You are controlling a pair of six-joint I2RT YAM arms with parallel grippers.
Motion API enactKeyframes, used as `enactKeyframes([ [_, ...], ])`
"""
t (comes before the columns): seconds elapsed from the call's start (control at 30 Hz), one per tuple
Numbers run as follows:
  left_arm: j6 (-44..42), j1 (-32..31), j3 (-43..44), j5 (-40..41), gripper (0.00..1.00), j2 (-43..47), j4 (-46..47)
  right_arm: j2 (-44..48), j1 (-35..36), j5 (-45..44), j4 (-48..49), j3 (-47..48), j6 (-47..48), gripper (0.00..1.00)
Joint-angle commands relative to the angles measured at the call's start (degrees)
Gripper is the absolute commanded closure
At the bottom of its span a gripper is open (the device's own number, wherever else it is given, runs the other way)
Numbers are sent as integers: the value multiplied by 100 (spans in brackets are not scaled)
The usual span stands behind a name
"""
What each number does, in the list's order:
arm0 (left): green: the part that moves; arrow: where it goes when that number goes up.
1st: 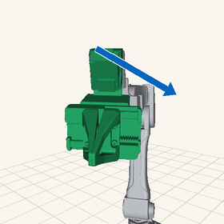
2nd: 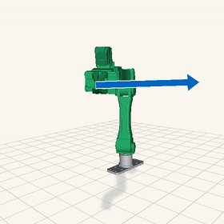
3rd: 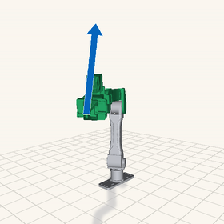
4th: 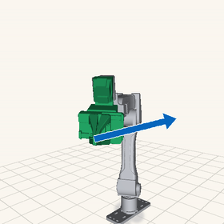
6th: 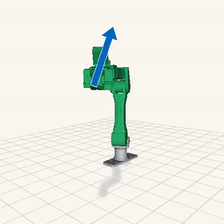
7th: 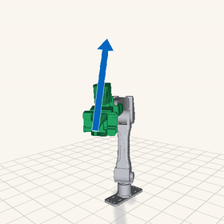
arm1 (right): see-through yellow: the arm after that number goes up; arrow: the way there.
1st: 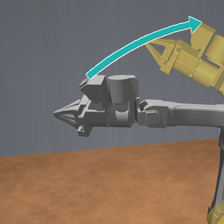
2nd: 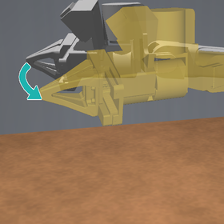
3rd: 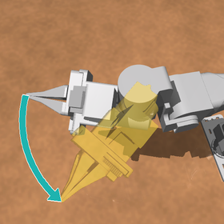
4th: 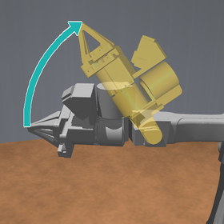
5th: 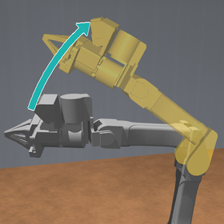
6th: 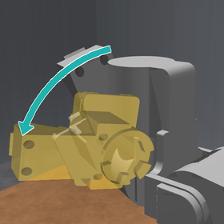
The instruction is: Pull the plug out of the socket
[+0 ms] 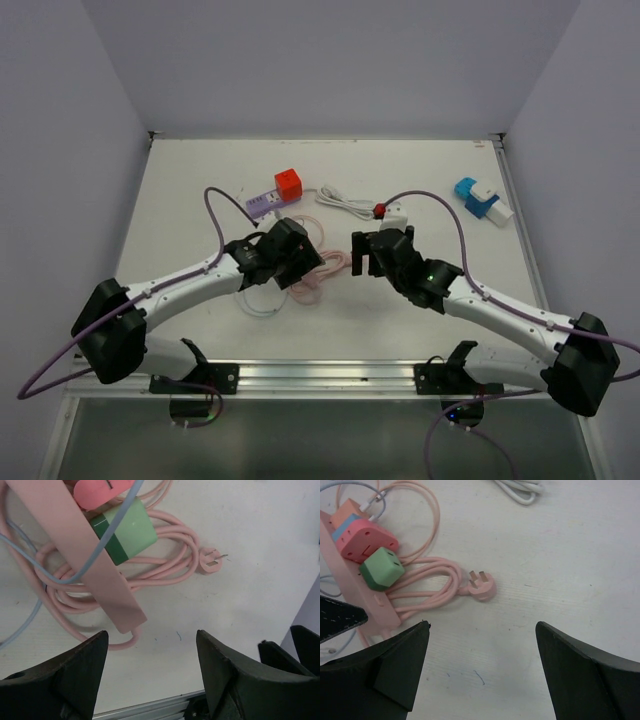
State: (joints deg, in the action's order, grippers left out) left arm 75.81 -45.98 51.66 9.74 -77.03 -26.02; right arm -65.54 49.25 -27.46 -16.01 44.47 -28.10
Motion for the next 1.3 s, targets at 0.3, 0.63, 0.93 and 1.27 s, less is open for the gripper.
enactKeyframes([
  [0.3, 927, -157, 424, 617, 26, -980, -456, 560, -294, 250, 212, -386, 41, 9],
  [0.63, 760, -131, 609, 951, 30, -1402, -677, 577, -311, 338, 274, -474, 50, 10],
  [0.93, 681, -78, 442, 872, 37, -1631, -404, 489, -311, 645, 397, -518, 76, 10],
  [1.27, 523, -25, 134, 942, 62, -1403, -263, 437, -311, 935, 572, -588, 76, 11],
])
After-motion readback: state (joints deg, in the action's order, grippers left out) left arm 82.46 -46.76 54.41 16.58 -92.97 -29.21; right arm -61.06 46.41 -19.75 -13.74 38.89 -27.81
